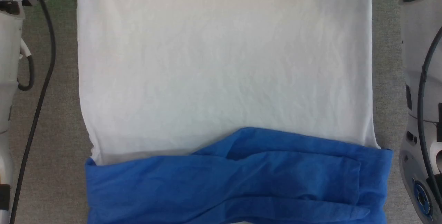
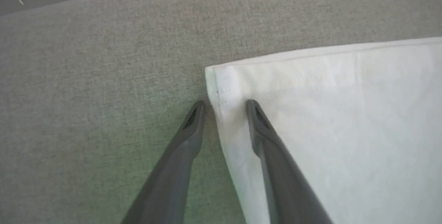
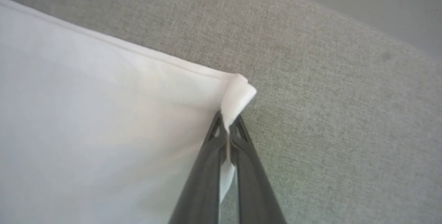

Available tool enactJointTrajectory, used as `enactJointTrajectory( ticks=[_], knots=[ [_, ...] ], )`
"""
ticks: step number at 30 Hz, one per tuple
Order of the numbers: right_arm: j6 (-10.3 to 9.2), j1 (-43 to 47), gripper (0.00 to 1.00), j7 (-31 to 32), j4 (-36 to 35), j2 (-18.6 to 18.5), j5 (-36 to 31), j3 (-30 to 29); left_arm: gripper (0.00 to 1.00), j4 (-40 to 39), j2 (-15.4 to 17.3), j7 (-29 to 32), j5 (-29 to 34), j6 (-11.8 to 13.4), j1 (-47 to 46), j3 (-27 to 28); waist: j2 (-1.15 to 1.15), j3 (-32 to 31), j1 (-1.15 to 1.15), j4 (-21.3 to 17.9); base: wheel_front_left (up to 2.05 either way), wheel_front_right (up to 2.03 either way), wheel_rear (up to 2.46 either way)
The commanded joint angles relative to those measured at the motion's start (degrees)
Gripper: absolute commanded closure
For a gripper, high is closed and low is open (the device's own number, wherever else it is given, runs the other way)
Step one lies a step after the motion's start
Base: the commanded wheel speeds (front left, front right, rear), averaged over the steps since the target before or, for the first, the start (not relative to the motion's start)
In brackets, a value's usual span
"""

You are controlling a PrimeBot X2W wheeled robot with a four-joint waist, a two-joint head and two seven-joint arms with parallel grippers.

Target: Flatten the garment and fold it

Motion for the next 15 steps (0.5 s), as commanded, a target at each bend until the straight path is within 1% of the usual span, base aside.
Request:
enactJointTrajectory(
  ticks=[1,4,7,10,13,15],
  knots=[
    [-0.09,0.2,1.00,-0.4,0.8,-0.5,0.1,0.2,1.00,1.0,0.0,-0.7,-0.5,0.6,1.8,-0.2,0.00,0.3,0.00,0.0,0.00,0.00,0.00],
    [-0.09,-0.2,1.00,-2.0,0.5,-0.7,0.3,0.2,1.00,0.6,0.2,-5.7,0.4,1.1,1.3,1.3,0.00,0.3,0.00,0.2,0.00,0.00,0.00],
    [-0.09,-1.0,1.00,-5.4,0.4,-0.8,-0.1,-0.8,1.00,0.8,-0.1,-11.5,1.3,1.4,0.4,2.8,0.00,-0.2,0.00,0.4,0.00,0.00,0.00],
    [-0.09,-2.3,1.00,-10.0,0.7,-0.8,-1.7,-1.9,1.00,1.6,-0.3,-18.1,2.0,1.4,-1.1,4.7,0.00,-1.1,0.00,0.6,0.00,0.00,0.00],
    [-0.09,-4.1,1.00,-15.6,1.0,-0.8,-3.3,-2.9,1.00,2.6,0.1,-24.0,3.9,1.1,-2.3,5.0,0.00,-2.2,0.00,1.0,0.00,0.00,0.00],
    [-0.09,-5.4,1.00,-19.6,1.8,-1.0,-4.3,-3.3,1.00,3.5,0.0,-28.1,5.0,1.3,-2.9,5.5,0.00,-3.1,0.00,1.3,0.00,0.00,0.00]
  ],
)
